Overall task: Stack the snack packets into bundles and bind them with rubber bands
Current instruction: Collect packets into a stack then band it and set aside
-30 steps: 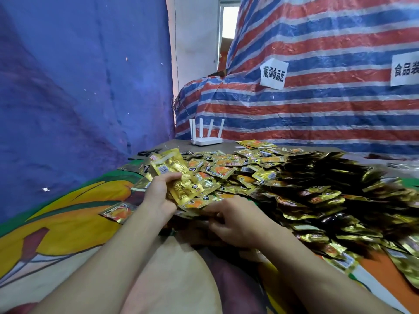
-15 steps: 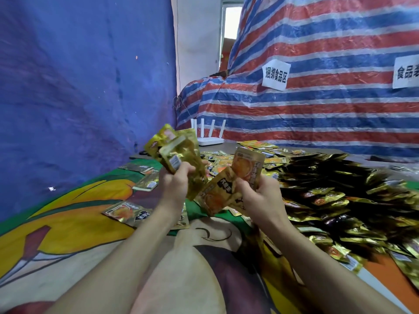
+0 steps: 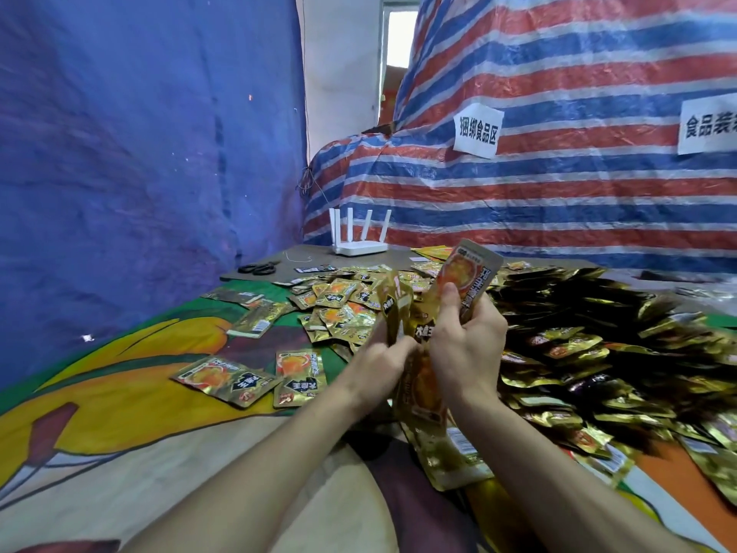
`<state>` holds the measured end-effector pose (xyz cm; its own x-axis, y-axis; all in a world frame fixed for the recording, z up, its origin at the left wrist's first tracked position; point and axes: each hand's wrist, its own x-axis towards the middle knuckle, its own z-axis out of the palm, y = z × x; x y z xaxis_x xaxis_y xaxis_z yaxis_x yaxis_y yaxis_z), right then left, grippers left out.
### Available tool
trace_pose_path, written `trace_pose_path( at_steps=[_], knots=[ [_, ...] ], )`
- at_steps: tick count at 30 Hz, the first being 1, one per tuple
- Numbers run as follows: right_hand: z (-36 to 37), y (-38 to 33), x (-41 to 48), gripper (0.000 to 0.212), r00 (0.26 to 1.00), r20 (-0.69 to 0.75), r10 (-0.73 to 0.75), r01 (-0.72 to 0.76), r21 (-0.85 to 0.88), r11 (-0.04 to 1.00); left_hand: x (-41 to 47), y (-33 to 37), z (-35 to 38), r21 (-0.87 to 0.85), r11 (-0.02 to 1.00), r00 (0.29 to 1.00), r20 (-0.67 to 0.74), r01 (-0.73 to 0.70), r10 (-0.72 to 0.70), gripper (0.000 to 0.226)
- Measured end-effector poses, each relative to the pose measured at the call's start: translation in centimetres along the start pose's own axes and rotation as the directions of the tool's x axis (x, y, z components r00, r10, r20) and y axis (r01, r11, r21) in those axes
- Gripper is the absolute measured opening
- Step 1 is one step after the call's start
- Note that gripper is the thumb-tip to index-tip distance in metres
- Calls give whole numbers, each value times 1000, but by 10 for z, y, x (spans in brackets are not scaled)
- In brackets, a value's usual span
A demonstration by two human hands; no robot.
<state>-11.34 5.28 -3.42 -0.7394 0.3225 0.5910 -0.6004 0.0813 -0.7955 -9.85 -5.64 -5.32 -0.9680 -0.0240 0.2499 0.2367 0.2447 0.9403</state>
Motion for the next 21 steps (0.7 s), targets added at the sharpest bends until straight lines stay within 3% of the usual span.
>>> trace_pose_path(
  at_steps=[3,5,7,12,16,21],
  knots=[
    [1,4,3,22,996,-29,83,-81,73,994,-4,-2,10,-208,978,996,83,4,13,54],
    [3,9,2,23,990,17,140,-141,138,980,-1,-5,13,-373,928,998,65,18,7,73],
    [6,13,-1,27,979,101,175,-192,186,964,0,-5,12,-439,899,998,55,9,17,78],
    [9,15,-5,43,933,248,262,-318,225,921,-2,-6,5,-256,967,998,48,-14,28,80],
    [10,14,-8,75,924,257,283,-338,205,918,-3,-5,-1,-189,982,995,96,-12,30,85],
    [11,15,-7,63,905,266,333,-386,178,905,1,-13,-3,-179,980,988,112,-86,107,86]
  ],
)
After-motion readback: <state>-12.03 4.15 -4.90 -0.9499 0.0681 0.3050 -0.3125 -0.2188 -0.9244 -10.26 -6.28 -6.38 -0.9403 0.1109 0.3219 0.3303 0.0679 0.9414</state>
